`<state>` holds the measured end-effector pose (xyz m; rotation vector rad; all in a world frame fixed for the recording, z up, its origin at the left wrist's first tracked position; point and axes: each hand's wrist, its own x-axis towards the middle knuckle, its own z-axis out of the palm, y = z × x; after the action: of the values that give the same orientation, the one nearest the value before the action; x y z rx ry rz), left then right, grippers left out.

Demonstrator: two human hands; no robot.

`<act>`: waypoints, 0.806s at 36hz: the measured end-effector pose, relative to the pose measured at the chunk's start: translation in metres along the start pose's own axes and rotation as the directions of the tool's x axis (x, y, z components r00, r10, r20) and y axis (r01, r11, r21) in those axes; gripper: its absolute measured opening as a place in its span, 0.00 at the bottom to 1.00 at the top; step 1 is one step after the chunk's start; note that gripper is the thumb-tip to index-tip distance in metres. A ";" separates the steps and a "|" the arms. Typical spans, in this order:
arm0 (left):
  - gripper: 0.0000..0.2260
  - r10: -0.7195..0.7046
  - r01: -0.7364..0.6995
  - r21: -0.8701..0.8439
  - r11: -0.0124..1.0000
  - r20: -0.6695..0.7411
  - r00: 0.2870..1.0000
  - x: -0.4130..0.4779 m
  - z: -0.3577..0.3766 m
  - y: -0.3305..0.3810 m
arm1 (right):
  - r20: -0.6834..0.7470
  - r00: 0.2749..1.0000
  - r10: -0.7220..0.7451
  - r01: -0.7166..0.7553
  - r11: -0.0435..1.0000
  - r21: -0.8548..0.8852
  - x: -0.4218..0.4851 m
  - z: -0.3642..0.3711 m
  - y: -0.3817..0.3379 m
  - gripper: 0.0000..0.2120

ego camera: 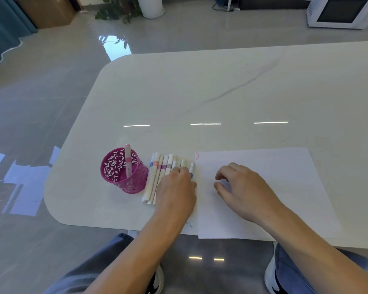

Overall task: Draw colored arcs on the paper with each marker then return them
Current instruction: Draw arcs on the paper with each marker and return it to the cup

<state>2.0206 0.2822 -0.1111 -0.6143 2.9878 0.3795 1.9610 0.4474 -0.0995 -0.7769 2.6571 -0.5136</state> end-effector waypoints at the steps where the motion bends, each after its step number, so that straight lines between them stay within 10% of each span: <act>1: 0.10 0.006 -0.006 0.018 1.000 -0.003 1.000 0.000 0.001 0.001 | 0.002 1.000 0.000 0.000 1.000 0.001 0.000 0.000 0.000 0.11; 13: 0.07 -0.064 0.049 -0.259 0.965 -0.051 0.997 0.005 -0.013 0.005 | -0.023 1.000 -0.007 0.009 0.997 0.074 0.003 -0.004 -0.001 0.09; 20: 0.14 0.022 0.147 -0.849 0.507 0.184 0.983 0.001 -0.023 0.015 | -0.010 0.998 -0.068 0.067 0.939 0.338 0.001 -0.009 -0.002 0.13; 29: 0.17 0.108 0.131 -0.908 0.398 0.188 0.976 -0.001 -0.019 0.018 | -0.015 0.994 -0.111 0.109 0.926 0.362 -0.002 -0.013 0.003 0.14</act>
<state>2.0135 0.2939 -0.0886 -0.5485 2.2656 2.0303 1.9559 0.4537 -0.0895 -0.8101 2.4150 -0.9948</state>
